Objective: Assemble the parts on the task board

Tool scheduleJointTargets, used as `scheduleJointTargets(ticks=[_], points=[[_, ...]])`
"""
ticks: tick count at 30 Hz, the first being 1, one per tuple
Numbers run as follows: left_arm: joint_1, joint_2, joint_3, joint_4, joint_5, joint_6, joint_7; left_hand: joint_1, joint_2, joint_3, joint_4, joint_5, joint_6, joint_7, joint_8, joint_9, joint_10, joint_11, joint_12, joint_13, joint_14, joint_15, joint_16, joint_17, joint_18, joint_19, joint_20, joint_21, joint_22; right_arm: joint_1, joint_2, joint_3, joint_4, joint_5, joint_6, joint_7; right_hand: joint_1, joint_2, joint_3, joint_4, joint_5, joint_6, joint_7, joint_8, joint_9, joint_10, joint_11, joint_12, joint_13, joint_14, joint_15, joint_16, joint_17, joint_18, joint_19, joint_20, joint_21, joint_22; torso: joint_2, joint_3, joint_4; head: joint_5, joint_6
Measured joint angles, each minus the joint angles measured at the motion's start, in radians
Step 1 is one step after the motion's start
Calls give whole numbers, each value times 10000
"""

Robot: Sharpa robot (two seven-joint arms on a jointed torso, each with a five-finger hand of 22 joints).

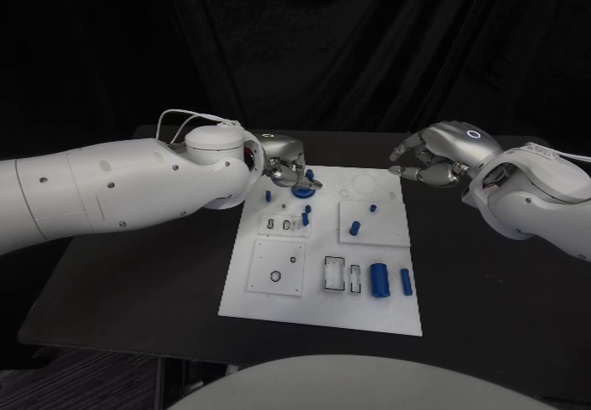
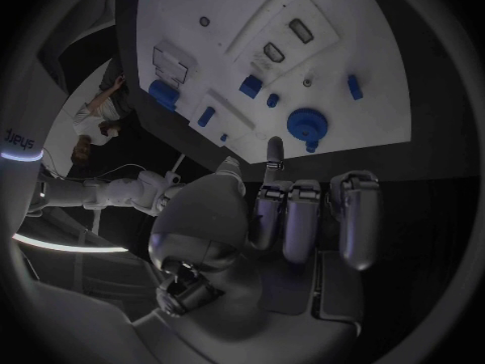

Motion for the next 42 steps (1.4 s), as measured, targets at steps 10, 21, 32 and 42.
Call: scheduleJointTargets(ticks=[10,21,32,42], points=[[4,619,3,-334,753,1130,-1458,-259,54,-1,0,206,-17,-230,730,1783,-2,-180,0,2,1,-180,0,-1,-156,0,0,759,-1,-12,22,3,-13,7,189,-111,-1,0,0,0,116,0,0,-41,-34,0,0,0,0,0,0,0,-1,1,0,0,0,8,-12,4,-10,31,-5],[4,913,1,-396,1907,1745,-2539,-342,59,400,-153,437,-110,-323,857,2969,-15,-304,39,2,-16,-306,0,-3,-155,-1,0,878,-3,-27,25,3,-27,12,369,-236,39,40,28,-28,310,0,0,-106,-78,0,0,0,0,0,0,0,-1,1,0,0,-99,6,-17,6,3,0,-5],[-22,1000,0,-374,2223,1602,-2914,-340,56,829,-304,492,-75,-430,784,3586,1,-391,39,2,0,-393,44,-4,-154,13,-92,919,-3,-47,14,2,-5,13,405,-251,39,39,84,-29,424,0,0,-129,-100,0,0,0,0,0,0,0,-2,0,0,0,-150,5,-9,2,-2,89,0],[-72,1069,0,-427,2307,1349,-3033,-265,42,994,-414,456,-40,-465,524,3609,1,-390,39,2,0,-392,44,-5,-152,-7,-112,917,-4,-65,-1,2,-1,14,402,-247,39,39,84,-29,465,0,0,-129,-109,0,0,0,0,0,0,0,-2,1,0,0,-150,4,-10,1,-4,56,0]])
